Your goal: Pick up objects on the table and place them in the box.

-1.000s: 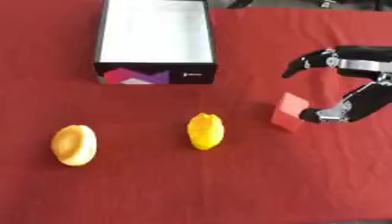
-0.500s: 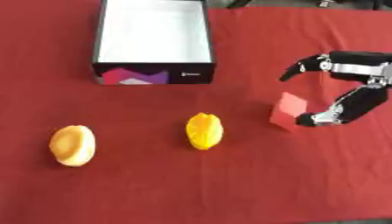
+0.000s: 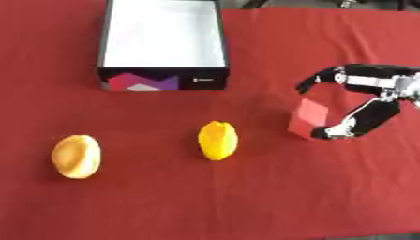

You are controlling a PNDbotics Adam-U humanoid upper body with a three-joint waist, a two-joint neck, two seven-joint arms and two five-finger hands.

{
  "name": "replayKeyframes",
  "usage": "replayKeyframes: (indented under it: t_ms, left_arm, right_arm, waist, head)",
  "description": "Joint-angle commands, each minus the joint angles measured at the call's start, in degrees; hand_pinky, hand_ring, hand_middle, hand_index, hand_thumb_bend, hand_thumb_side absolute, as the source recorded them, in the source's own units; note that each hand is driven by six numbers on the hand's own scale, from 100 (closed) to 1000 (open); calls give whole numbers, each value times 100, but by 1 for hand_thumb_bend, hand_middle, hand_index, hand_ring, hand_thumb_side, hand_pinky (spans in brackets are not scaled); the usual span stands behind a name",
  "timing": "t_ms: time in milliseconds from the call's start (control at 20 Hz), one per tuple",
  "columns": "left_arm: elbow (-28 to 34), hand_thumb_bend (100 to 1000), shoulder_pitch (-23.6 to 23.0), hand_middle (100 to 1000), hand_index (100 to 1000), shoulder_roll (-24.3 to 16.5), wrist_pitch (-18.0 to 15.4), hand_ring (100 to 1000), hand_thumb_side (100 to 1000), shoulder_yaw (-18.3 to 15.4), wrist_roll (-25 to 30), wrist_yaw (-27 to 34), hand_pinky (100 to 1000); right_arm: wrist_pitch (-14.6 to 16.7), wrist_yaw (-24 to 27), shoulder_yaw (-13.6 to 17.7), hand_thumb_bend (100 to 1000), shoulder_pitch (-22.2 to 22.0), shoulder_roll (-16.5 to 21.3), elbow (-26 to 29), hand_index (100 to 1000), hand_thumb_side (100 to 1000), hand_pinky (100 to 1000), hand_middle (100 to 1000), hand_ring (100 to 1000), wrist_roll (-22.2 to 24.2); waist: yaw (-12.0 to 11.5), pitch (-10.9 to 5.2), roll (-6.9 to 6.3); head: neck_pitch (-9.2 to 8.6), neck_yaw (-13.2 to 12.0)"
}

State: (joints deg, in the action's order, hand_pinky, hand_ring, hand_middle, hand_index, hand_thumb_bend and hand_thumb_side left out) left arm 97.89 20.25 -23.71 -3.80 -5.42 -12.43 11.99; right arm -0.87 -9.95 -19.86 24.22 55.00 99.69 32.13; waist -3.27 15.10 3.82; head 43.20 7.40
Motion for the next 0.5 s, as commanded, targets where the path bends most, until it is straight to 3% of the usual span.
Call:
replayKeyframes:
  t_ms: [50, 500]
  left_arm:
    - [68, 194, 64, 772, 818, -118, -9, 762, 876, 7, 23, -10, 842]
    - [66, 193, 60, 773, 811, -111, -1, 763, 877, 27, 51, -16, 843]
  right_arm:
    - [-17, -66, 58, 454, 78, 64, -74, 936, 422, 1000, 821, 979, -12]
    - [-18, -188, 84, 455, 87, -53, -291, 940, 419, 1000, 825, 983, -133]
  waist:
    - [4, -86, 2]
    - [0, -74, -6]
  head:
    - [16, 26]
    - [-11, 49]
